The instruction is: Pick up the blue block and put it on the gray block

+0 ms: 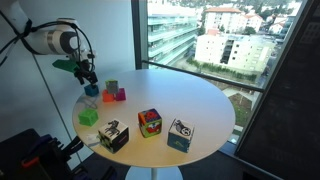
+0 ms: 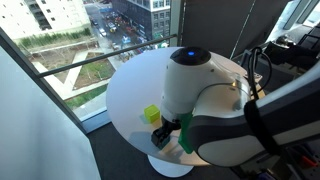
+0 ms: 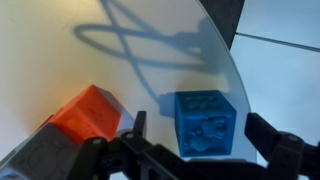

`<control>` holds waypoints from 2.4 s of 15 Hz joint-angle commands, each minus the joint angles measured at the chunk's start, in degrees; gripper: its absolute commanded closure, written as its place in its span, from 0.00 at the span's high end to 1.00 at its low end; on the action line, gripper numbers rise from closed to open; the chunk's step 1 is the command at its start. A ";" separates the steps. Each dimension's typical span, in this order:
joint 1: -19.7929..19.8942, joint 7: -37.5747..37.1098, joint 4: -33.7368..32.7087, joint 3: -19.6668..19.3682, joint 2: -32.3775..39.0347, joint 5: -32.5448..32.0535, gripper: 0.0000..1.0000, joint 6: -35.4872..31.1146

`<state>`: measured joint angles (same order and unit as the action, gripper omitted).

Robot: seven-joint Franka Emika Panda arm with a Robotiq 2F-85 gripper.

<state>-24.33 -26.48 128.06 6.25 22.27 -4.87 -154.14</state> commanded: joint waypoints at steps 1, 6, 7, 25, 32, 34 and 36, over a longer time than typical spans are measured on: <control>0.11 0.14 0.01 0.07 -0.08 0.08 1.00 0.11; 0.11 0.13 0.00 0.06 -0.08 0.08 1.00 0.11; -0.16 -0.44 -0.02 -0.22 -0.05 -0.20 1.00 -0.14; -2.44 -3.44 -3.42 -2.08 2.60 -1.68 1.00 -1.08; -5.06 -4.12 -4.50 -4.70 4.80 -2.46 1.00 -3.89; -5.84 -4.14 -4.69 -5.53 5.30 -2.44 1.00 -4.69; -6.44 -4.08 -4.79 -6.19 5.73 -2.32 1.00 -5.33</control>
<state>-29.42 -28.23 124.50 1.58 26.98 -5.28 -158.60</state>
